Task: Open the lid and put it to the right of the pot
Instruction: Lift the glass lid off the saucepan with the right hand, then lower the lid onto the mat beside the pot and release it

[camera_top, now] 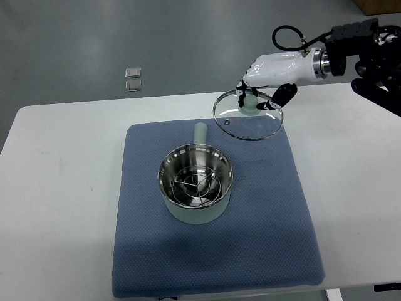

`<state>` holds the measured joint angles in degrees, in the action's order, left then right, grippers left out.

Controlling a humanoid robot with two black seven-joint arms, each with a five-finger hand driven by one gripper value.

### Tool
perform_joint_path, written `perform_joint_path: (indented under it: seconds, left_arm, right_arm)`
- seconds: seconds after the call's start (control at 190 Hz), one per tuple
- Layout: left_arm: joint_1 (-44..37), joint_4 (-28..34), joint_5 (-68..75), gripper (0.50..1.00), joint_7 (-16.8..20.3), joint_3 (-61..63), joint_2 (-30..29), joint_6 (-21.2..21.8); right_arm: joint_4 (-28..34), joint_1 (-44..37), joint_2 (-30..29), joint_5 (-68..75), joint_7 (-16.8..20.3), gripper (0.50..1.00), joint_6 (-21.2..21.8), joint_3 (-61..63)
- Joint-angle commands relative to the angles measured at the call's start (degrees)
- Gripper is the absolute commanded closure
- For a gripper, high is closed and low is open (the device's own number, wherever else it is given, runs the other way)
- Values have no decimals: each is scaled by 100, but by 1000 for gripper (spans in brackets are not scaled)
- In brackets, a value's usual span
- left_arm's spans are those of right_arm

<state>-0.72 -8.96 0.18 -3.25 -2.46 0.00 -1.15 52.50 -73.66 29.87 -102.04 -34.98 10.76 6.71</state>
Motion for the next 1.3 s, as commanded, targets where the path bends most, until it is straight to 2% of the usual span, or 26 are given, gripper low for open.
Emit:
perform_joint_path:
  seconds: [0.0,0.464,0.908,0.955,1.224,1.256,1.288,1.293]
  left_arm:
    - [1,0,0,500,0,0,0,0]
    - [1,0,0,500,8,0,0,0]
    - [1,0,0,500,8,0,0,0]
    - [1,0,0,500,0,0,0,0]
    - [1,0,0,500,0,0,0,0]
    - [1,0,0,500,0,0,0,0]
    - [1,0,0,500,8,0,0,0]
    - [1,0,0,500,0,0,0,0]
  right_arm:
    - [-3,151,80,-9,-2,1000,-57,-38]
    - [-3,1108,71,-80,-2,1000,-584,-56]
    - [-3,1390,-25,-71,-2,1000,-830,-38]
    - [-3,1416,-43,-53,-2,957,-839,-38]
    - [-3,1522,-149,-62,-2,951,-857,-47]
    - [-3,1522,-149,-53,-2,930,-857,-38]
    - [-3,1522,-149,-27,-2,873,-857,-30]
    - [-3,1513,-149,-18,-2,851,-857,-30]
